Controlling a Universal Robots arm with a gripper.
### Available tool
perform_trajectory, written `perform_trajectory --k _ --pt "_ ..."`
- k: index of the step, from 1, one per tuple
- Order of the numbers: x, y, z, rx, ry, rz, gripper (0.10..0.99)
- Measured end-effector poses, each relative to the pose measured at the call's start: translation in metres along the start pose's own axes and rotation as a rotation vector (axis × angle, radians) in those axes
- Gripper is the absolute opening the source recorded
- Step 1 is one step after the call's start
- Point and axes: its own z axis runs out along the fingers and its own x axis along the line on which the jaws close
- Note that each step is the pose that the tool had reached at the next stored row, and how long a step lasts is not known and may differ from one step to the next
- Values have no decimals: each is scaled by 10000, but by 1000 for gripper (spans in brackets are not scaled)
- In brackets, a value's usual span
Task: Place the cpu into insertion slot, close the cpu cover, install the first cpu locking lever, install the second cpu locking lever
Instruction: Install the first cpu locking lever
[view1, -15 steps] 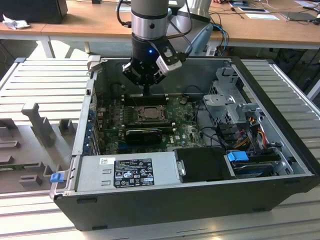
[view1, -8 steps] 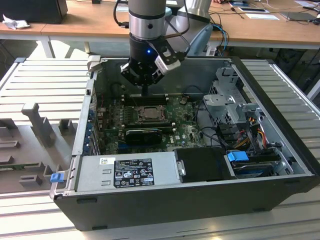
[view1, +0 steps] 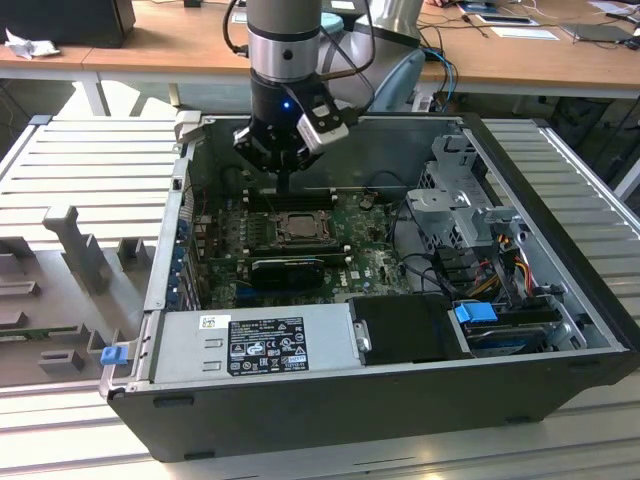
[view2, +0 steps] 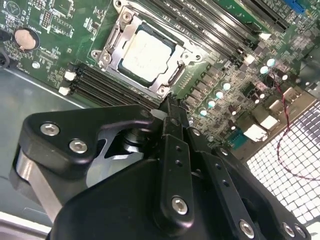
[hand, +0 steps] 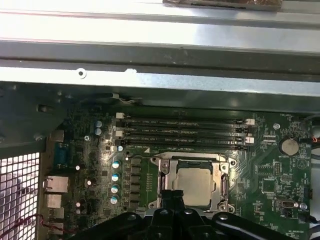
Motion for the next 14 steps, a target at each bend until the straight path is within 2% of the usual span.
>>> perform_trajectory --k 7,10,14 --pt "86 2 4 -2 -1 -2 106" --pt "94 4 13 -54 -4 7 106" --pt "123 7 30 -54 -10 155 106"
